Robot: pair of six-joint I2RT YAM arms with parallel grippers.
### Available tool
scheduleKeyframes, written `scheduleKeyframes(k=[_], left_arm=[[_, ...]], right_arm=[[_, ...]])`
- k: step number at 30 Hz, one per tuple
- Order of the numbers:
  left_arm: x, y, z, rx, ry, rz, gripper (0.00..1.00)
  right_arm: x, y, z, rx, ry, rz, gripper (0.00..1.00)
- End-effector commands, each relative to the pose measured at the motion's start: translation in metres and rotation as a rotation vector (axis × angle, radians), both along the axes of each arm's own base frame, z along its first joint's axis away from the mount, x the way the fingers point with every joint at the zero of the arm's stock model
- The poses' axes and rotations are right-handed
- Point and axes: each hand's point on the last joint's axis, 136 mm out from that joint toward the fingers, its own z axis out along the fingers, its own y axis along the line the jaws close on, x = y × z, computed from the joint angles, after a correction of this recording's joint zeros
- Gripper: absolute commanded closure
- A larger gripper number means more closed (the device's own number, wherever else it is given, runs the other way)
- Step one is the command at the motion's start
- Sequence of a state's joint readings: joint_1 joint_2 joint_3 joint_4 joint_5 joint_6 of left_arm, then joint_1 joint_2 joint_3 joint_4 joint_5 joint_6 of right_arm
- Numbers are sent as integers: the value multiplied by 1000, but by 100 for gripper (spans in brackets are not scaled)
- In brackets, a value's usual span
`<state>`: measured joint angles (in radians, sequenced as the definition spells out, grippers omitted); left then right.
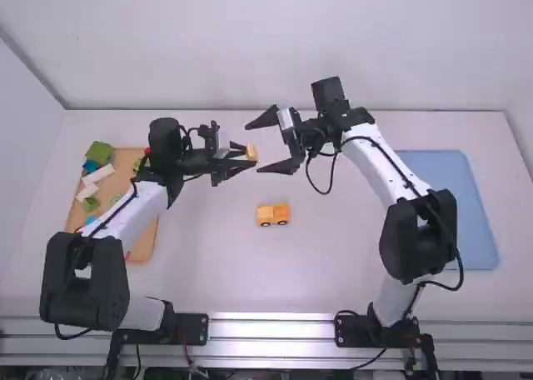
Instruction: Assemble lego blocks to make yellow taxi
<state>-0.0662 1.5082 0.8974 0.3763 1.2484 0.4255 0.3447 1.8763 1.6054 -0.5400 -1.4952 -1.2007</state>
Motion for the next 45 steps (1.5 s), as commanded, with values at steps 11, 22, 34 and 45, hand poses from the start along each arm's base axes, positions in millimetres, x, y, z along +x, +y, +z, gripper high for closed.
scheduleKeyframes(k=[11, 22, 34, 45], left_arm=[[-11, -2, 4, -33, -20, -81, 91], [1, 1, -4, -5, 6, -2, 91], [-3, 0, -3, -16, 10, -31, 91], [-2, -2, -2, -12, -7, -25, 91]], right_arm=[[80, 11, -1, -226, 149, -444, 2], [16, -12, -10, -172, 112, -227, 2], [18, -1, -19, -19, 159, -223, 0], [16, 0, -21, -40, 263, -218, 20]])
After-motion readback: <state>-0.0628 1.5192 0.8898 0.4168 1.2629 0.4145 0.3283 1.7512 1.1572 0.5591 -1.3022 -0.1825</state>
